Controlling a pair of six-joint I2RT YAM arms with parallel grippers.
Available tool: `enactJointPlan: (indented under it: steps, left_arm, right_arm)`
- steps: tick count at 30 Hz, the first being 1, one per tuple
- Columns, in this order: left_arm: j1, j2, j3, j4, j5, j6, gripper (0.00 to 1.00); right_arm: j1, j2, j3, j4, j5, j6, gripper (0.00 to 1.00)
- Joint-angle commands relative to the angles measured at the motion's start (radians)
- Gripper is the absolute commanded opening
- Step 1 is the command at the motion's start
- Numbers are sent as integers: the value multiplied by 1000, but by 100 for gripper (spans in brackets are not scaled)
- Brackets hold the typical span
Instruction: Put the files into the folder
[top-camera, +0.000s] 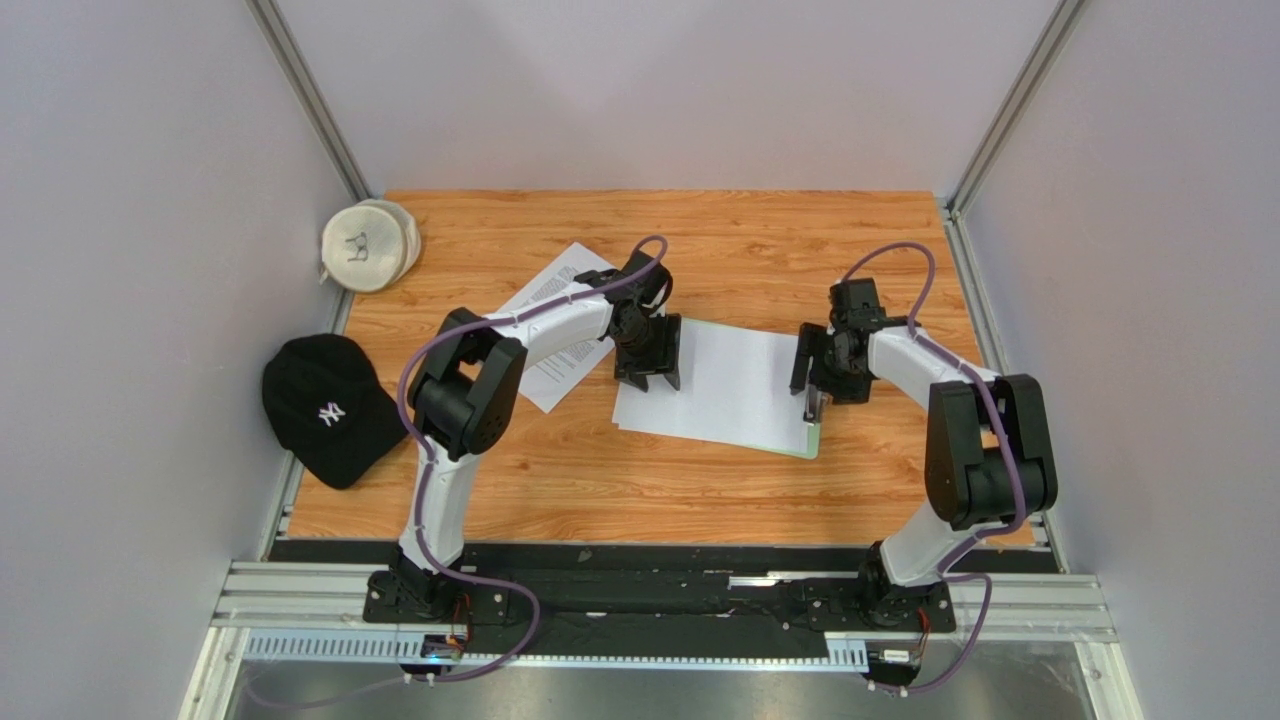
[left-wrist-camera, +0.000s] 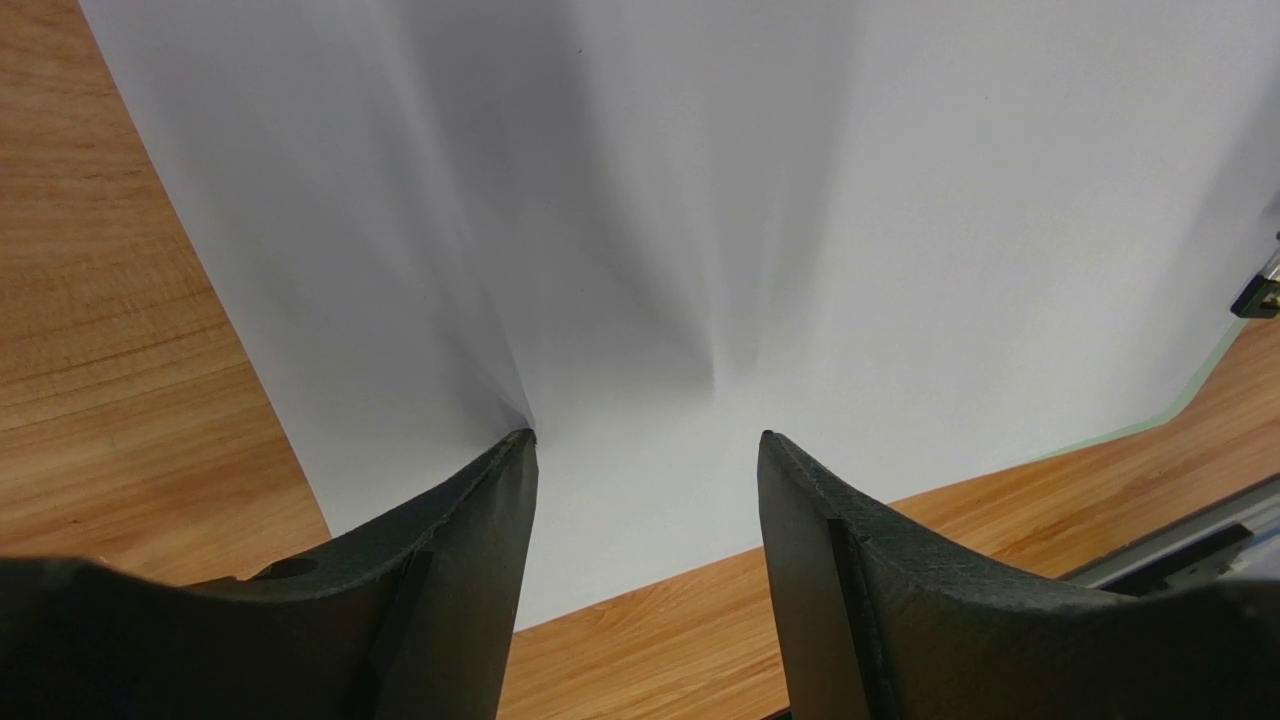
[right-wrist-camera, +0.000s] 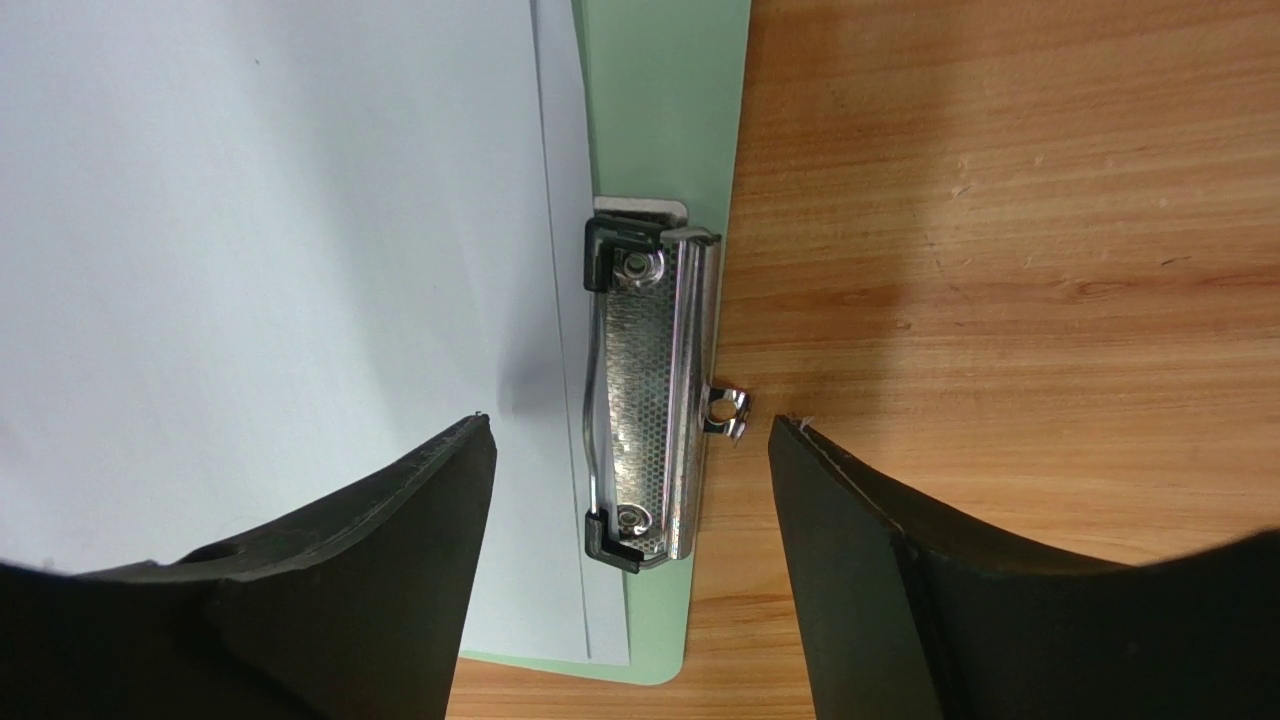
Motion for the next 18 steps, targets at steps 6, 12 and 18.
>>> enactJointPlan:
  steps: [6, 12, 18]
  left_arm:
    - [2, -18, 4, -9, -9, 25, 65]
    - [2, -16, 7, -9, -6, 22, 65]
    - [4, -12, 11, -9, -8, 24, 65]
  right_arm:
    - [-26, 4, -43, 77, -35, 39, 65]
    - [-25, 50, -40, 95, -16, 12, 48]
    - [-25, 53, -38, 94, -6, -10, 40]
